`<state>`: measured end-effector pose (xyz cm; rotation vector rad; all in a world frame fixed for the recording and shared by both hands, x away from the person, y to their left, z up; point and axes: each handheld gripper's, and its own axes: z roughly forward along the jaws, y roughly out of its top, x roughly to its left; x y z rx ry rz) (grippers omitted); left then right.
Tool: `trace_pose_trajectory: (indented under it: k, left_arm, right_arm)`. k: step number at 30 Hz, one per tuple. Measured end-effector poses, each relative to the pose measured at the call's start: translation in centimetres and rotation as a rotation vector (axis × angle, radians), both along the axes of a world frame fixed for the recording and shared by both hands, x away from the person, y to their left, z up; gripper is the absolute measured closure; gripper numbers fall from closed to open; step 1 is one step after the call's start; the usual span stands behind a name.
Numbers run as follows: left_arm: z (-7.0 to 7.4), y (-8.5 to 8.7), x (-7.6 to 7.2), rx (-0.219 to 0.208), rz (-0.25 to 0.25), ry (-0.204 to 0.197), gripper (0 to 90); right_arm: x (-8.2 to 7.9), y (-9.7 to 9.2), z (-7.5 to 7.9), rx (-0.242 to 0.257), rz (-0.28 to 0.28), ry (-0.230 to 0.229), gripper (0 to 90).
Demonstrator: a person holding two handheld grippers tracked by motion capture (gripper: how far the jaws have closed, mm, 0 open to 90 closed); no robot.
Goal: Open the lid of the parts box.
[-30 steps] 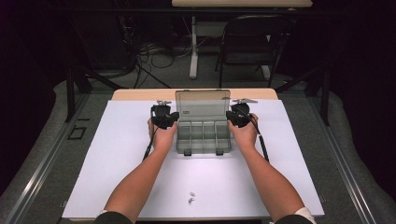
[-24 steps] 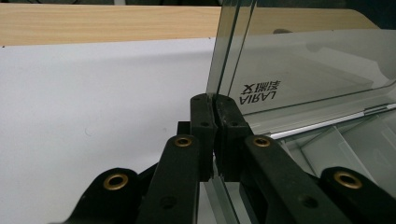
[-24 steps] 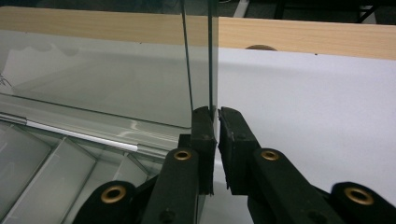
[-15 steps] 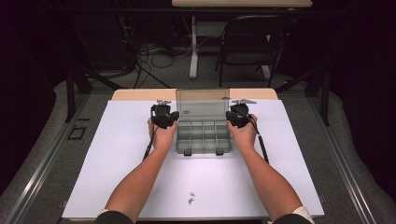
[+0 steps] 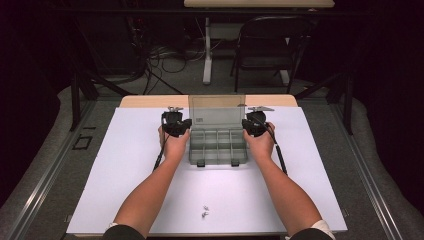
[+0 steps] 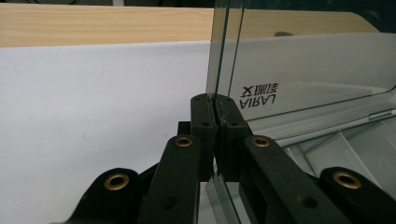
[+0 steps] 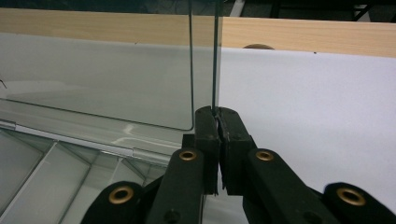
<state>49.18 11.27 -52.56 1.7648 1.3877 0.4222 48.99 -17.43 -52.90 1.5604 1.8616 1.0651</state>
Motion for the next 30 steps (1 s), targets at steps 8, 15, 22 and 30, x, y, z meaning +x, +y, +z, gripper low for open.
trace_pose_trajectory:
  k: [8,15,22,30]
  left_arm:
    - [-0.18,0.1,0.16,-0.012,0.0,0.0,87.6]
    - [-0.27,0.05,0.15,-0.031,-0.001,0.004,82.6]
    - [-0.49,-0.05,0.22,-0.009,-0.002,0.016,81.9]
    - [-0.78,-0.04,0.42,-0.015,0.009,0.031,87.0]
  right_arm:
    - [0.09,-0.01,-0.08,0.004,-0.002,0.0,87.7]
    - [0.22,-0.03,-0.13,0.015,-0.009,0.007,87.8]
    - [0.25,-0.1,-0.08,0.017,-0.005,0.021,87.8]
    - [0.41,-0.08,-0.28,0.037,-0.015,0.011,87.7]
